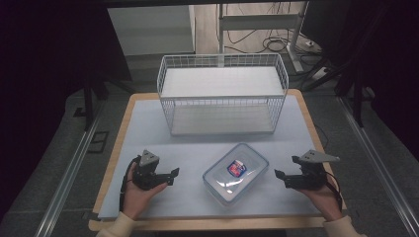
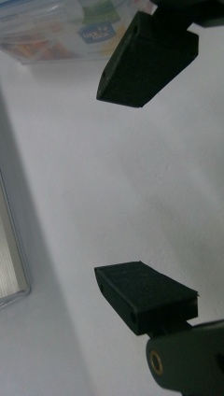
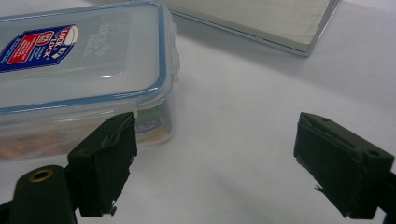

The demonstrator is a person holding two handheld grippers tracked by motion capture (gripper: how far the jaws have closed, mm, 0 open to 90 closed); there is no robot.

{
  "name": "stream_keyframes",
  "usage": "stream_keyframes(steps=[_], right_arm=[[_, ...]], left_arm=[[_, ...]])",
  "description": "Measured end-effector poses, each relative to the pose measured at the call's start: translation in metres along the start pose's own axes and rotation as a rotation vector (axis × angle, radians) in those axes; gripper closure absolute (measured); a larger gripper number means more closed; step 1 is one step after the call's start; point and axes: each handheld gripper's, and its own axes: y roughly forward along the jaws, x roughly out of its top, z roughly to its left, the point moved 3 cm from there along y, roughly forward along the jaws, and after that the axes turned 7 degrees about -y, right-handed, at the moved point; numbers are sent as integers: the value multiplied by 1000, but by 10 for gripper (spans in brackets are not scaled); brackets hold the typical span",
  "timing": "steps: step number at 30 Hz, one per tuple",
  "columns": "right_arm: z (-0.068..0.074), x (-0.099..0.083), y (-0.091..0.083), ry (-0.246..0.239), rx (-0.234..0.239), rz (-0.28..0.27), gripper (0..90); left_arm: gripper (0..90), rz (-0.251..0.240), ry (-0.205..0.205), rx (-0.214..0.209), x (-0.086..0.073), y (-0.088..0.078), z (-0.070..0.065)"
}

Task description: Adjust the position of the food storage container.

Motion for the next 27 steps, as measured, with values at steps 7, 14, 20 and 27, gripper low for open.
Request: stream_keyframes(steps=[7, 14, 20, 27], right_arm=[[1, -1, 1, -11, 1, 7, 141], [1, -1, 4, -21, 5, 12, 142], [2, -1, 4, -24, 7, 14, 143], [-1, -2, 4, -14, 1, 17, 150]], left_arm=[[148, -5, -18, -18, 2, -3, -1], [192, -15, -30, -82, 7, -14, -9], [182, -23, -21, -85, 9, -16, -18], [180, -43, 32, -149, 19, -24, -45]])
